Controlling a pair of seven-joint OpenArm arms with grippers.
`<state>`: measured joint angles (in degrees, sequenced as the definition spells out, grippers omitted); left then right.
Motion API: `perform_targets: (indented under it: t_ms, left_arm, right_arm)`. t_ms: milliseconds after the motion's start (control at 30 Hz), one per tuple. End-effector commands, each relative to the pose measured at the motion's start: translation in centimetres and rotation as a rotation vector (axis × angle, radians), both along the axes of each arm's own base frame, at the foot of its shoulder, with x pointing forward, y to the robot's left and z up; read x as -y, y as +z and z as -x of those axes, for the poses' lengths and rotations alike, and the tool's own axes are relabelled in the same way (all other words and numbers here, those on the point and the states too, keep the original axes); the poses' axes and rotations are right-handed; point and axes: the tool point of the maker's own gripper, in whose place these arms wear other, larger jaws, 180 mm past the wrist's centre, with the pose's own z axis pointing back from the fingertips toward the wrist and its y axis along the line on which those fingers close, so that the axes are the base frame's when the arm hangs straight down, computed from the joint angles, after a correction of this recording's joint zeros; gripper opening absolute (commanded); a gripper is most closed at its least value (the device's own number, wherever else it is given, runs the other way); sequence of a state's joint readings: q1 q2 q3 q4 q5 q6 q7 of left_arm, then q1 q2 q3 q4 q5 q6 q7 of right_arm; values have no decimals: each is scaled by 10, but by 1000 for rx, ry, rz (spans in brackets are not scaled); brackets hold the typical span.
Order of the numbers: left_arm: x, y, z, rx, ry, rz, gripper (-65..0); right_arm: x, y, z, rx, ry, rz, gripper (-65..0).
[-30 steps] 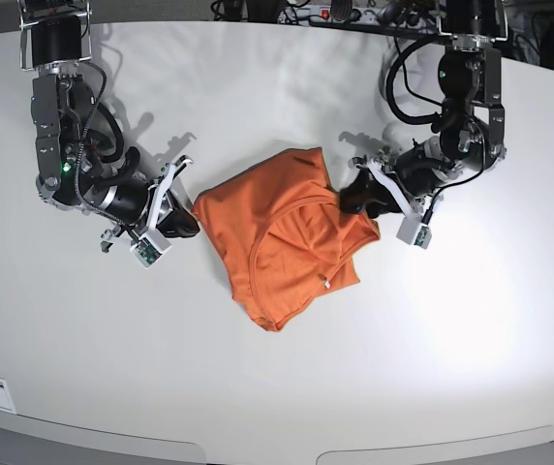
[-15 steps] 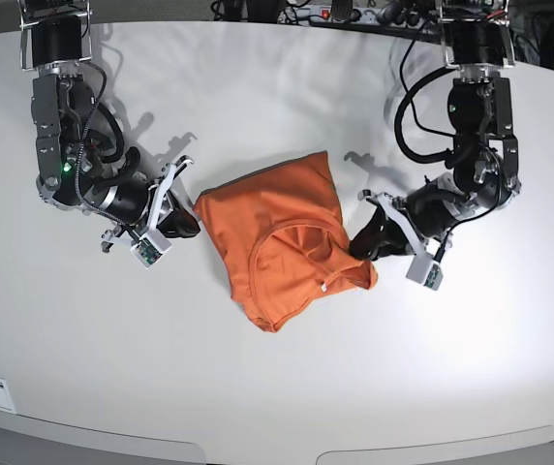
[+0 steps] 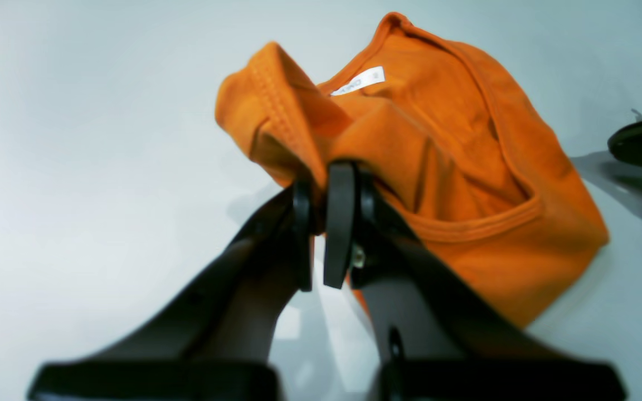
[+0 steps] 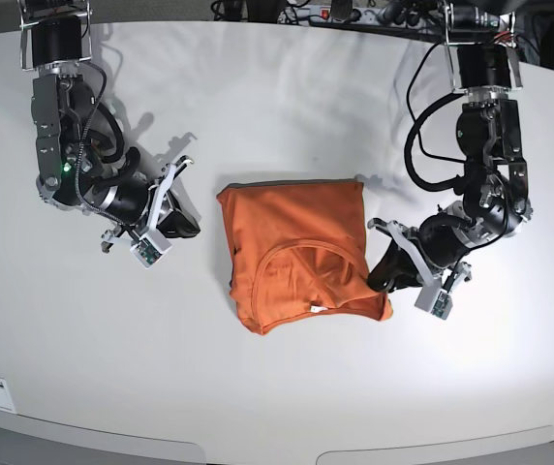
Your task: Fold the T-shirt properly
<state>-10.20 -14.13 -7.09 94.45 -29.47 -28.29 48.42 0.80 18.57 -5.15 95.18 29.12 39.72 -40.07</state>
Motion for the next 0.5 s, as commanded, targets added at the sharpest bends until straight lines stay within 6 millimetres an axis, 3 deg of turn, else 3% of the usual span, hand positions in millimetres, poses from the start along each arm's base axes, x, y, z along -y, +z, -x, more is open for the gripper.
perform_targets:
  t_ms: [0, 100, 133, 233, 300, 433, 467]
  left_arm:
    - [-2, 14, -9, 55, 9, 10, -650]
    - [-9, -2, -13, 8, 54, 35, -650]
    - [-12, -8, -13, -17, 73, 46, -585]
    - [-16, -21, -12, -70, 97, 77, -309]
    - [-18, -23, -11, -89, 104, 81, -227]
    - [-23, -22, -6, -121, 85, 70, -230]
    - [-23, -19, -3, -129, 68, 61, -271]
  right_arm:
    - [-1, 16, -8, 49, 6, -28, -650]
    - [-5, 18, -7, 38, 10, -58, -650]
    - [-6, 19, -6, 32, 11, -67, -650]
    - [-7, 20, -5, 25, 13, -81, -650]
    - [-7, 20, -5, 24, 14, -83, -650]
    - [-9, 21, -4, 14, 16, -99, -650]
    - [-9, 23, -3, 6, 17, -112, -650]
